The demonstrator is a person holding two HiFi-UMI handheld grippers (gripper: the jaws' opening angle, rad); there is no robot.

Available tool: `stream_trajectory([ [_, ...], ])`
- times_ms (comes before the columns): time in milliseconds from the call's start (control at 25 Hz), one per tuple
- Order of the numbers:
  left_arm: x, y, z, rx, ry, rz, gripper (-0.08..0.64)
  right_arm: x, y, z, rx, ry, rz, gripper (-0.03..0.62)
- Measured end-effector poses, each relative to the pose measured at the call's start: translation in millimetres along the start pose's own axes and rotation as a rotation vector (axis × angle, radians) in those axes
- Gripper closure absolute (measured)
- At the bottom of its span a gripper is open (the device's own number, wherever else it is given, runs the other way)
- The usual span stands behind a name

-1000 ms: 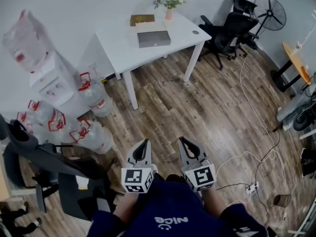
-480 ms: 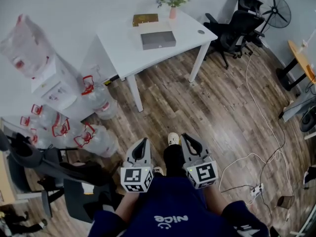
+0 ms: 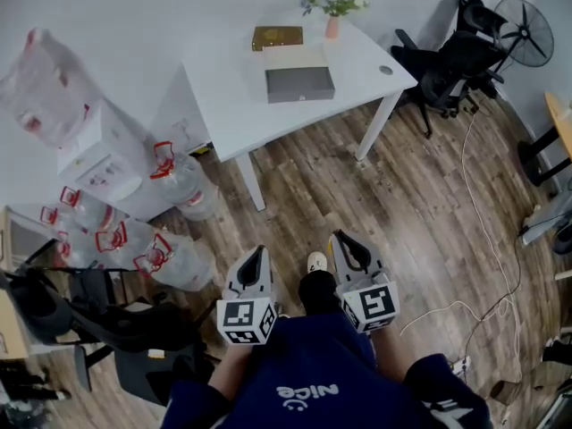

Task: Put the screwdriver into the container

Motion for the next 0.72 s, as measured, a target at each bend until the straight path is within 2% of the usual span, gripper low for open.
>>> stream_trajectory([
  [240, -30.5, -15.9, 70.8, -0.006, -0.009, 0.026, 0.543, -13.6, -62.1, 50.1, -0.038, -0.020, 0.003, 0.555],
  [720, -63.3, -50.9, 184.5, -0.057, -0.017, 0.026, 0.543, -26.6, -175.5, 114.0, -0.095, -0.027, 0.000, 0.555],
])
Point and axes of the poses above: the fingertips, and each gripper's own axes: z forward along the fingers, y to its left, x out of its underside, the point moved 6 cm from there along -z, backward along the fingers
